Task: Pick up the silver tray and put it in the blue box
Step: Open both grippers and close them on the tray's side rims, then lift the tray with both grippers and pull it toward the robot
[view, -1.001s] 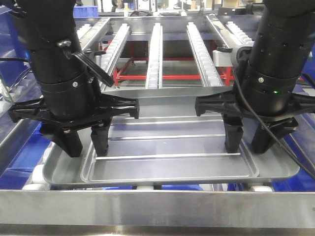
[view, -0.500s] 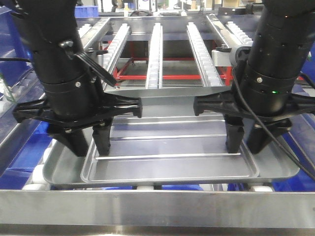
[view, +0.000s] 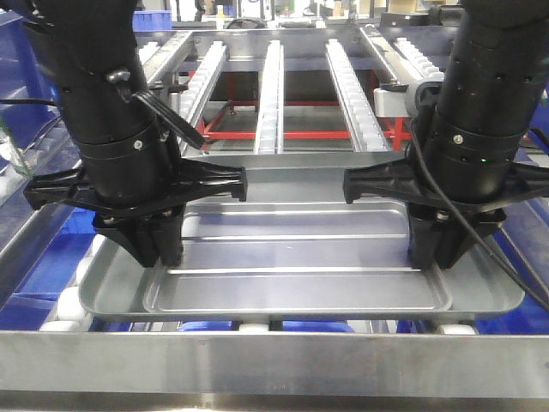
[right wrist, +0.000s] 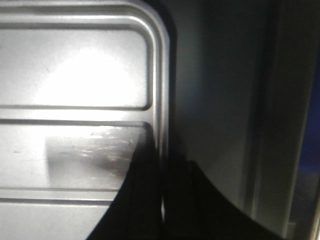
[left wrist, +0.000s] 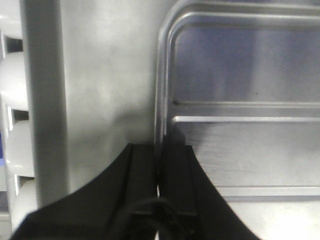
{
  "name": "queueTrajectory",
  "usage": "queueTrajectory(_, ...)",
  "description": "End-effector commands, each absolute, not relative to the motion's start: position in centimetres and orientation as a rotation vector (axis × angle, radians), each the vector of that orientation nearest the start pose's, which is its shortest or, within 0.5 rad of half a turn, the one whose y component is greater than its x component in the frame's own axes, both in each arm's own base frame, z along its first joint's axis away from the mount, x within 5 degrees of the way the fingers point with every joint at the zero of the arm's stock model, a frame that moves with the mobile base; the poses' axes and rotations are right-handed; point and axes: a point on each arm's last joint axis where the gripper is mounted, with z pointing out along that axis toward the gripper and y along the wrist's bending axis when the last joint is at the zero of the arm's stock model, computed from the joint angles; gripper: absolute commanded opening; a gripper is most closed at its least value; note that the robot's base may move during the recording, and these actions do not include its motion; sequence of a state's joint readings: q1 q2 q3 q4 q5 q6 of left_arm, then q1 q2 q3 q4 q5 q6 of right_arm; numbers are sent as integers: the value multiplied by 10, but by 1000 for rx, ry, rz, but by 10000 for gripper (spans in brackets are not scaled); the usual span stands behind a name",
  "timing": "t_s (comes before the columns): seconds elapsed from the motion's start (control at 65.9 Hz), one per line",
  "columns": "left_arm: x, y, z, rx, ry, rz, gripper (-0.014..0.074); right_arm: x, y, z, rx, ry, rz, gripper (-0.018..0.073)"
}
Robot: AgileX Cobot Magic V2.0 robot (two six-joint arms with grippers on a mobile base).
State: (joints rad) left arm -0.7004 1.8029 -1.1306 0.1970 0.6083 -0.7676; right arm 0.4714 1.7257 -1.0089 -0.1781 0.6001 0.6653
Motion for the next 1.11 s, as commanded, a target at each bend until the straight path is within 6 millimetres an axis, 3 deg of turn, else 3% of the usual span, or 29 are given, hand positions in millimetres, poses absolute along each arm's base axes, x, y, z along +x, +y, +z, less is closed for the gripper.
queueTrajectory(0.0, 284, -229, 204, 90, 2700, -269, -104, 299, 140, 199, 76, 2726, 137, 48)
queueTrajectory(0.318, 282, -227, 234, 75, 2680, -271, -104, 292, 137, 228, 141, 2705, 175, 48)
queueTrajectory(0.652, 251, -215, 284, 92, 2638, -312, -104, 258, 141, 272, 219, 2649, 262, 48)
queueTrajectory(0.88, 214, -210, 286, 79, 2656, -338, -104, 227, 149, 273, 283, 2627, 224, 48)
queueTrajectory(1.092, 172, -196, 275, 29, 2685, -372, -104, 192, 161, 264, 221, 2653, 218, 48)
